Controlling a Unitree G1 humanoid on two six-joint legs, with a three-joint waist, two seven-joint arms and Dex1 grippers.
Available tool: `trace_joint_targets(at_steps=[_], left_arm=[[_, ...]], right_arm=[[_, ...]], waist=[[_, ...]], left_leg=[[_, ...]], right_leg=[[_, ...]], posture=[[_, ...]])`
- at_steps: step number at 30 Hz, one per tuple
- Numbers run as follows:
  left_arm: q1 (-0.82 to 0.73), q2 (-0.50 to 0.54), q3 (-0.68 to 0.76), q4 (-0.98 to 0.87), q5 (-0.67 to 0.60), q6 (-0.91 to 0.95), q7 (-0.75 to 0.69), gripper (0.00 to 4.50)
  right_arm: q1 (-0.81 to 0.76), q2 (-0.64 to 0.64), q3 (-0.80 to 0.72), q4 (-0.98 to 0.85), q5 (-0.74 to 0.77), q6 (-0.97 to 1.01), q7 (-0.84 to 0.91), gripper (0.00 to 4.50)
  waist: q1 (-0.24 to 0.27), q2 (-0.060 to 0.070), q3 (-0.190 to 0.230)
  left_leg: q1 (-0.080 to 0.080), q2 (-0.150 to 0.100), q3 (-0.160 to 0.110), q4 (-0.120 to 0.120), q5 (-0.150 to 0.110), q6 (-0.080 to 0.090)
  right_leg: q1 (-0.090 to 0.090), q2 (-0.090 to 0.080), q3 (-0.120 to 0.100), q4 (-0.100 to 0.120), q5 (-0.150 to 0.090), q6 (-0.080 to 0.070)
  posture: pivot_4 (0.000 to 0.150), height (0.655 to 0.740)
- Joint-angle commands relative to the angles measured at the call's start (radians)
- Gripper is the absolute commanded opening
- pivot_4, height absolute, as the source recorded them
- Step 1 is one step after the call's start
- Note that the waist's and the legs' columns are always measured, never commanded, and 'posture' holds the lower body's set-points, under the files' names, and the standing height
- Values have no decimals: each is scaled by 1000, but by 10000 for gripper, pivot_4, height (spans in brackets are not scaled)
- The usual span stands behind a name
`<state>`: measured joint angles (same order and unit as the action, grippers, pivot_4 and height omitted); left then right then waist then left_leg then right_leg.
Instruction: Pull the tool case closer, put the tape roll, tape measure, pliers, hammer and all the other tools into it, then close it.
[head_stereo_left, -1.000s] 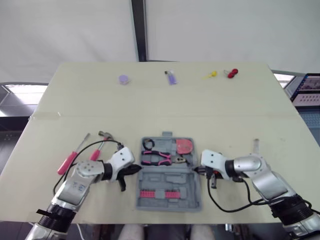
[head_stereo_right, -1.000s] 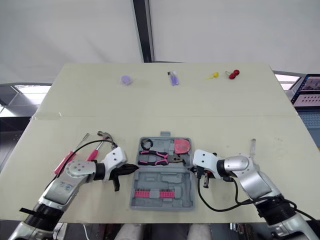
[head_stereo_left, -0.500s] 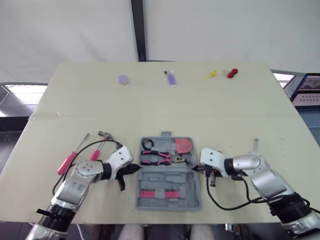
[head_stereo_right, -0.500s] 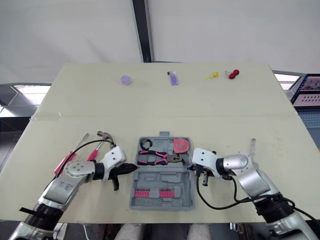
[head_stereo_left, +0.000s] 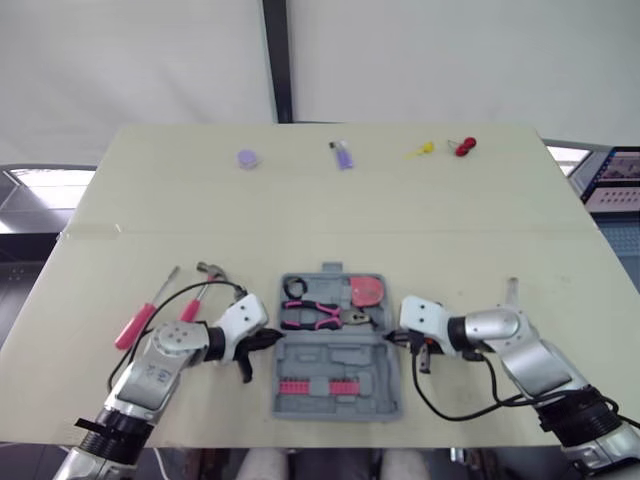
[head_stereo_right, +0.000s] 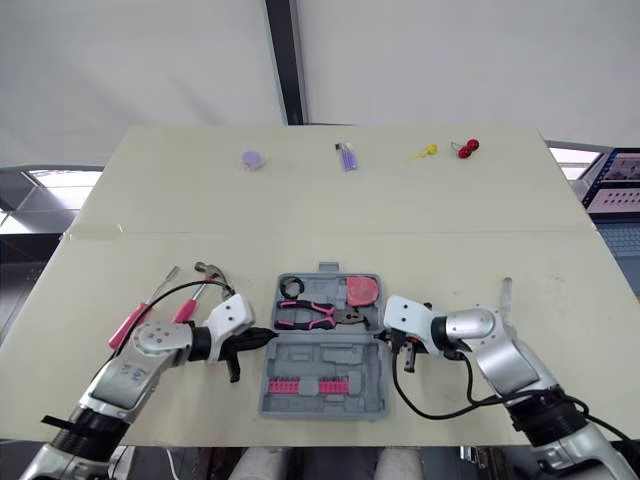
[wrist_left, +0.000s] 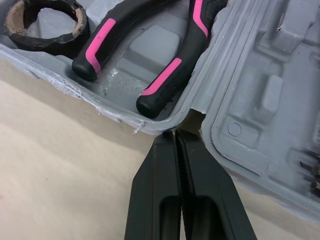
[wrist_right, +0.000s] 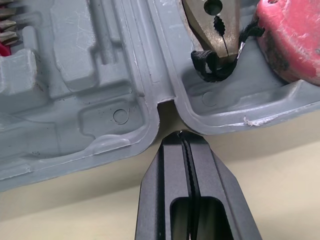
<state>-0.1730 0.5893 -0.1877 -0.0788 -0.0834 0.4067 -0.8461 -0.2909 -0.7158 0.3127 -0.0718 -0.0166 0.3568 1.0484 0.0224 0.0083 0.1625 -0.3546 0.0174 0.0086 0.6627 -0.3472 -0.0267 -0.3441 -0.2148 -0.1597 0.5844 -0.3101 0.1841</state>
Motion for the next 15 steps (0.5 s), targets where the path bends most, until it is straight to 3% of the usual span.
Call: trace_joint_targets(at_steps=[1, 15], left_arm=[[8, -1, -3, -42, -20, 0, -14, 1374], [6, 0, 1, -36, -14, -5, -12, 1374]], right_arm=[[4, -4, -2, -35, 7, 7, 7, 0], [5, -3, 5, -39, 7, 12, 13, 0]], waist=[[0, 0, 0], [0, 0, 0]], left_leg=[[0, 0, 0, 0, 0, 0], [0, 0, 0, 0, 0, 0]], right_leg=[[0, 0, 0, 0, 0, 0], [0, 0, 0, 0, 0, 0]], posture=[[1500, 7400], [1500, 7400]])
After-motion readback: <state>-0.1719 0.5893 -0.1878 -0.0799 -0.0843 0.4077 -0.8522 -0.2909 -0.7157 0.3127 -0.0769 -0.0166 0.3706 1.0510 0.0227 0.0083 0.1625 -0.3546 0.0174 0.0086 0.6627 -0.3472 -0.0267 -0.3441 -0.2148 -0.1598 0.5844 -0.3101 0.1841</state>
